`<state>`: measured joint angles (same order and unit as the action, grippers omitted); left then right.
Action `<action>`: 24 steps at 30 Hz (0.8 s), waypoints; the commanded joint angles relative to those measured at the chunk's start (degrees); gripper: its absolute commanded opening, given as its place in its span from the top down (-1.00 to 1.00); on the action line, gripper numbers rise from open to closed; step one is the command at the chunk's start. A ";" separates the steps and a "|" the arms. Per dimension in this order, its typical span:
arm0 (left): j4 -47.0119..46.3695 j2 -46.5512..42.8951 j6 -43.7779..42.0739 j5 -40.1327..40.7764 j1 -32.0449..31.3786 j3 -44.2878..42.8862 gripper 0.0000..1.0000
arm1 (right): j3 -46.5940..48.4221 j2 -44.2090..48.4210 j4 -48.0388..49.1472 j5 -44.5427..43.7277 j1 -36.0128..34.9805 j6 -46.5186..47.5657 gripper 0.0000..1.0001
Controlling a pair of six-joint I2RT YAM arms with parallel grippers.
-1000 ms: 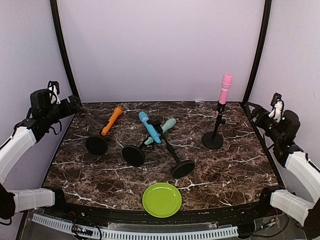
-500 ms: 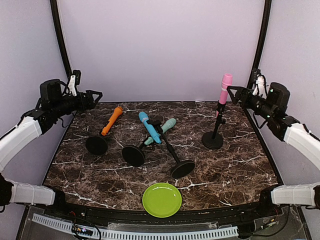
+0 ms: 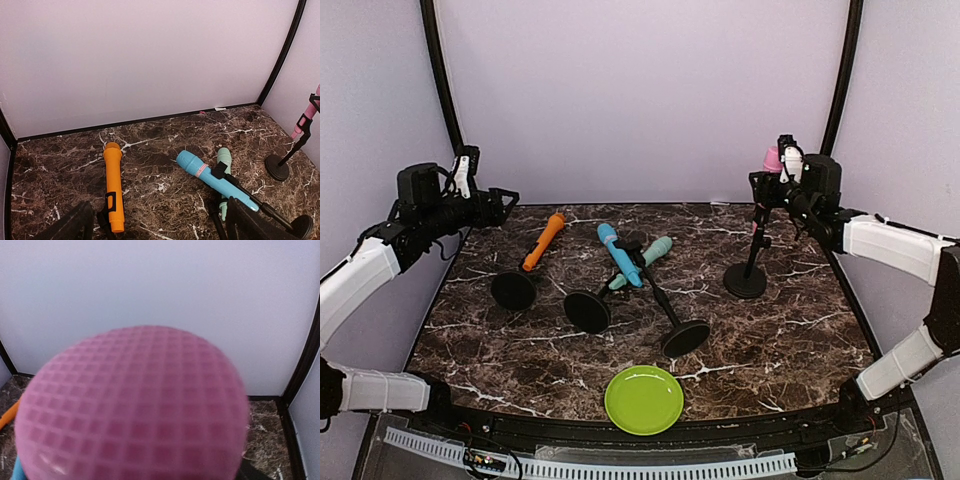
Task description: Remove the microphone from the stand
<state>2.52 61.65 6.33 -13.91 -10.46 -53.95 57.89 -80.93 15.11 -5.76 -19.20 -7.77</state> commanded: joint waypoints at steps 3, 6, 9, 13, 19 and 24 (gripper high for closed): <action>0.88 -0.27 -1.86 0.50 0.09 0.11 -0.87 | 4.69 -0.92 8.01 -3.19 -1.07 1.94 0.13; 0.99 -0.22 -2.08 0.84 0.09 0.10 -0.87 | 5.70 0.34 8.19 -3.29 -1.44 2.39 0.40; 0.99 -0.14 -2.11 0.93 0.09 0.16 -0.87 | 6.45 1.92 8.25 -2.17 -1.65 2.66 0.60; 0.63 0.09 -2.38 -0.64 0.09 0.23 -0.87 | 7.06 3.89 8.71 3.90 -1.72 2.44 0.73; -1.91 1.00 -2.66 -9.95 -0.54 0.91 -0.87 | 7.18 5.38 9.65 17.34 -1.76 1.45 0.80; -2.35 2.19 -5.65 -14.71 -5.48 1.21 -0.87 | 8.98 4.17 7.01 27.23 -1.80 0.76 0.82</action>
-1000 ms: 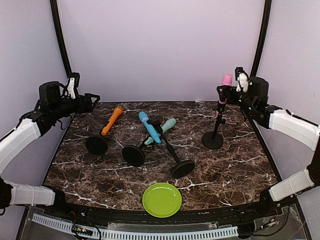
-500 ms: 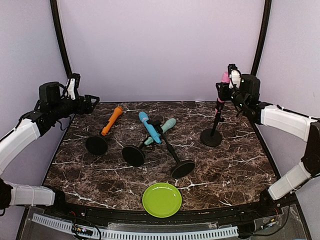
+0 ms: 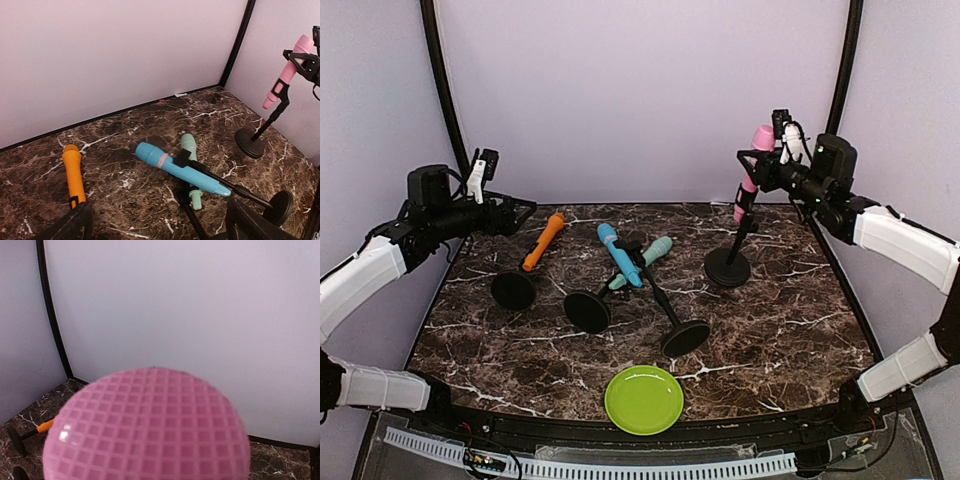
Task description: Remove the microphone from the stand
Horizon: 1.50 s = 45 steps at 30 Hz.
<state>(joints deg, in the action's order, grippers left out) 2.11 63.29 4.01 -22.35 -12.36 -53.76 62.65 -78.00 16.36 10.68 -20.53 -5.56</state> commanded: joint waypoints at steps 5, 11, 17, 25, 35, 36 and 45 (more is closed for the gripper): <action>-1.93 2.36 -6.71 -10.76 -8.98 0.42 -0.87 | 4.17 0.65 3.48 16.28 -0.79 -1.05 0.82; -1.11 4.82 -8.19 -11.28 -12.66 -0.44 -0.88 | 4.06 0.65 0.83 19.67 -1.72 -0.14 0.82; -0.25 6.29 -9.59 -12.29 -15.63 -0.82 -0.87 | 1.62 0.99 0.09 21.49 -2.46 0.22 0.84; 0.17 7.13 -10.35 -12.09 -18.14 -0.53 -0.87 | -2.59 1.46 -0.84 19.90 -4.07 1.54 0.80; -2.72 7.99 -8.98 -12.59 -18.99 -0.23 -0.88 | -6.86 4.41 -1.24 16.25 -5.00 2.39 0.49; -3.76 7.99 -8.33 -12.52 -19.01 -0.10 -0.88 | -7.40 4.98 -1.25 15.80 -5.04 2.44 0.42; -10.59 8.10 -4.37 -9.05 -19.36 1.17 -0.88 | -11.17 8.58 -0.94 11.65 -5.00 2.27 -0.43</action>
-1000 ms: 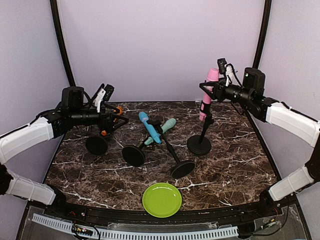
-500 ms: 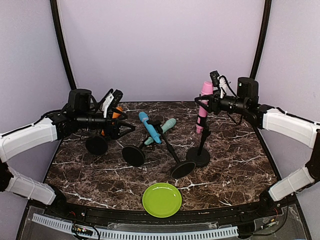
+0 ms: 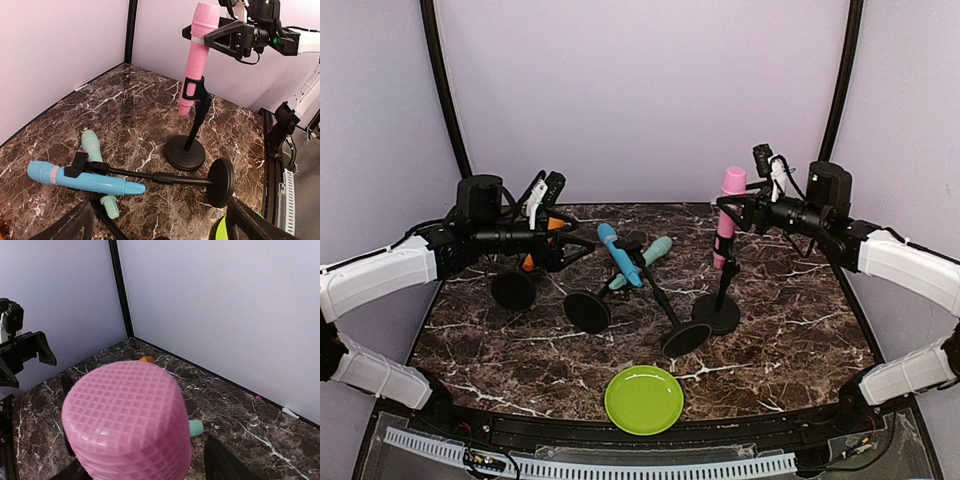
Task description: Remove the microphone from the stand
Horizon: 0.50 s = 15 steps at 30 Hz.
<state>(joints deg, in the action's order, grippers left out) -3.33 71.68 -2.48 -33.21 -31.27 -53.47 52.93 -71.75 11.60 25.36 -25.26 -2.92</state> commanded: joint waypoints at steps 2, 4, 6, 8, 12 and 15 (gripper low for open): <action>-5.98 -0.12 3.57 3.23 -0.46 0.91 -0.88 | -2.39 3.54 3.93 -4.05 -0.32 -0.63 -0.63; -6.52 0.02 4.37 4.24 -0.48 0.75 -0.88 | -3.57 4.99 4.41 -4.97 -0.32 -1.13 -0.76; -7.02 0.14 4.96 4.84 -0.66 0.55 -0.88 | -5.15 6.80 4.69 -5.76 -0.32 -1.65 -0.85; -7.61 0.25 5.39 4.89 -0.97 -0.01 -0.88 | -6.33 8.46 4.60 -6.57 -0.32 -2.18 -0.91; -9.01 1.41 6.17 5.91 -2.45 -1.86 -0.88 | -8.67 12.32 3.91 -8.13 -0.32 -3.85 -0.97; -10.24 3.60 6.78 7.73 -4.26 -3.53 -0.88 | -10.91 15.69 3.68 -9.92 -0.32 -6.19 -0.97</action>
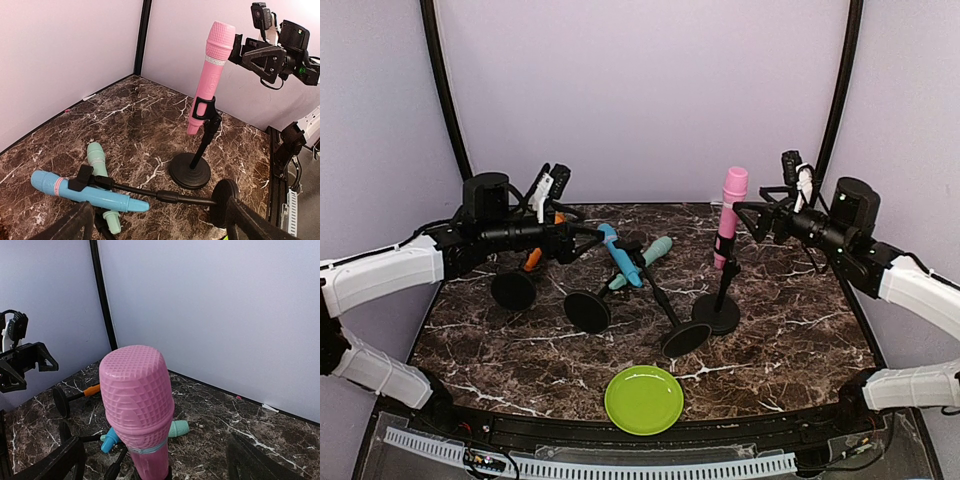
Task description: Remove the microphone from the stand
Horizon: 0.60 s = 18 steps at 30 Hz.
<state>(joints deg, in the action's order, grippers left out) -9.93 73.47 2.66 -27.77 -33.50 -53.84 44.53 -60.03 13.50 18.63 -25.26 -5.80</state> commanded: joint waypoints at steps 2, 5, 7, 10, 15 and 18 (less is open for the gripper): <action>-4.52 3.51 2.30 3.24 -3.19 -5.03 -0.88 | -4.48 6.24 1.93 -5.05 -0.32 -5.18 -0.97; -6.15 5.90 3.34 4.45 -4.92 -6.82 -0.88 | -7.70 9.47 1.94 -9.35 -0.28 -8.62 -0.97; -7.09 8.03 3.66 4.68 -5.90 -8.04 -0.88 | -8.98 10.60 0.91 -11.41 -0.32 -10.79 -0.97; -8.19 10.05 4.55 4.52 -6.68 -9.68 -0.88 | -10.41 11.51 -1.04 -13.16 -0.32 -13.77 -0.96; -10.57 13.21 7.50 5.30 -7.08 -10.37 -0.88 | -12.10 12.32 -4.68 -15.50 -1.68 -20.04 -0.79; -11.55 13.88 9.22 6.57 -7.11 -10.17 -0.88 | -12.24 11.65 -7.60 -20.18 -5.44 -23.05 -0.74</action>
<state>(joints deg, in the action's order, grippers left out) -17.82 87.20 8.71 -22.94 -40.45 -62.76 32.80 -48.53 8.64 4.47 -26.96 -22.90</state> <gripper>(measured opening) 0.938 0.881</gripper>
